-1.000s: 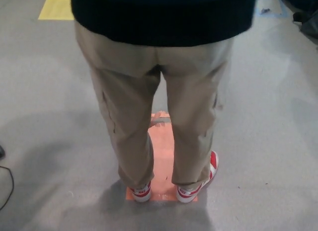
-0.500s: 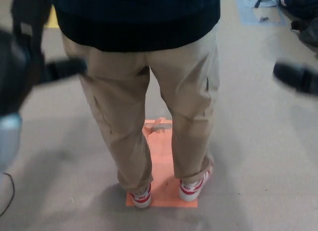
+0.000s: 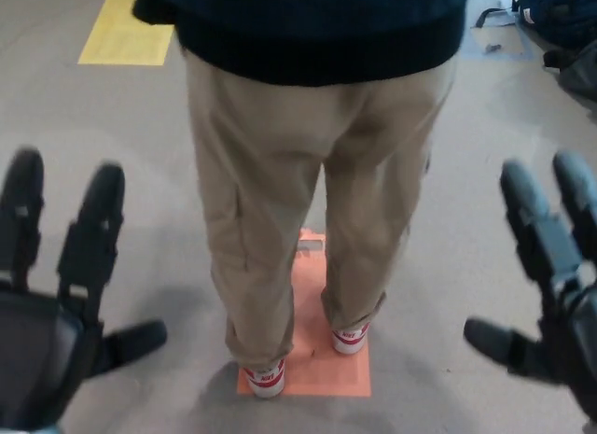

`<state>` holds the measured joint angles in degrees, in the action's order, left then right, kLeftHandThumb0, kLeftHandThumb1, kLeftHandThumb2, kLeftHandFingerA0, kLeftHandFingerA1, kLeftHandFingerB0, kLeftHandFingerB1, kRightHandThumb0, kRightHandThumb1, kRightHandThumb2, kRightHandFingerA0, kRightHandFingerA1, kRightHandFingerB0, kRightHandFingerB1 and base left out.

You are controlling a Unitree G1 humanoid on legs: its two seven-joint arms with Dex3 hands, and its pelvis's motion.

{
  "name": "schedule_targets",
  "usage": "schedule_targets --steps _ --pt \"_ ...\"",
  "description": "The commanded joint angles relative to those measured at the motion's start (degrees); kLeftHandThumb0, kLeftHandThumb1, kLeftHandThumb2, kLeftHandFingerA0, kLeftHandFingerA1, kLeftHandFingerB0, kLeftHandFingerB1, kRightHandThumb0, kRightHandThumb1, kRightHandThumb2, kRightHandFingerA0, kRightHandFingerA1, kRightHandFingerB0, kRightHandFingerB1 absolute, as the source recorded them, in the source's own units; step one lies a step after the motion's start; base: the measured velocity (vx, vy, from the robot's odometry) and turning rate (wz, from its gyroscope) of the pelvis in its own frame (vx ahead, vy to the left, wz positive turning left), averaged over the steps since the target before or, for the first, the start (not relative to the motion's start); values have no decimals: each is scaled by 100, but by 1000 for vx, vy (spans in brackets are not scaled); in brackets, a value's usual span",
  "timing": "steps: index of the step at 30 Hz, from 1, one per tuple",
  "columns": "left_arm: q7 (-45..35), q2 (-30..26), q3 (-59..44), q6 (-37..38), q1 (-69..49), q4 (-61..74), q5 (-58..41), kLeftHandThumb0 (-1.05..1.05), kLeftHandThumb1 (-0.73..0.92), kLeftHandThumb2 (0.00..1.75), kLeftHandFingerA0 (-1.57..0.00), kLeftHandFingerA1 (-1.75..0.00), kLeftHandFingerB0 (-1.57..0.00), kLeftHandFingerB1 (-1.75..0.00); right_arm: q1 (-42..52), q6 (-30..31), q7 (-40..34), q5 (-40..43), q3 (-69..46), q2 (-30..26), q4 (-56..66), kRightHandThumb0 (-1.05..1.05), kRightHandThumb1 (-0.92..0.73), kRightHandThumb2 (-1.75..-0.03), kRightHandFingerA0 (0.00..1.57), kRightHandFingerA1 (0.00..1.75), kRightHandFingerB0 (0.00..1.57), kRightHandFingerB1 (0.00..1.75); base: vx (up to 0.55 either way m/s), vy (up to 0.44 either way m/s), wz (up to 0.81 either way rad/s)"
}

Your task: A person hands a coat to the robot and the robot grabs it with both hands and holds it while the person wears the coat.

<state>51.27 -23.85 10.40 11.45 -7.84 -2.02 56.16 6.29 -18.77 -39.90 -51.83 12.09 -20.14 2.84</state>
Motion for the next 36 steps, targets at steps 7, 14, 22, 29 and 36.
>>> schedule_targets --steps 7,14,22,29,36 --pt "530 144 428 -69 149 -1771 105 -93 71 102 0 0 0 -8 -350 45 -774 -231 429 153 -2001 -82 -67 -92 0 19 0 14 0 0 0" --pt "725 235 818 160 746 -3795 -45 -95 75 113 0 -6 0 -13 -861 145 -400 15 680 282 -3694 -79 -86 -66 0 15 0 16 0 0 0" --pt "-355 179 980 400 1843 -4944 -497 -92 69 108 0 -11 0 -15 -1887 249 -28 292 751 417 -4878 -80 -72 -108 0 17 0 17 0 0 0" --pt "-790 226 1216 595 2570 -6011 -681 -88 67 106 -7 -25 0 -15 -2293 179 562 510 882 389 -5433 -84 -73 -104 0 12 0 10 0 0 0" --pt "-1527 237 1198 1159 3167 -6580 -1034 -76 59 93 -26 -47 0 -19 -2851 316 1183 840 821 456 -6020 -63 -73 -66 17 30 5 12 0 0 0"
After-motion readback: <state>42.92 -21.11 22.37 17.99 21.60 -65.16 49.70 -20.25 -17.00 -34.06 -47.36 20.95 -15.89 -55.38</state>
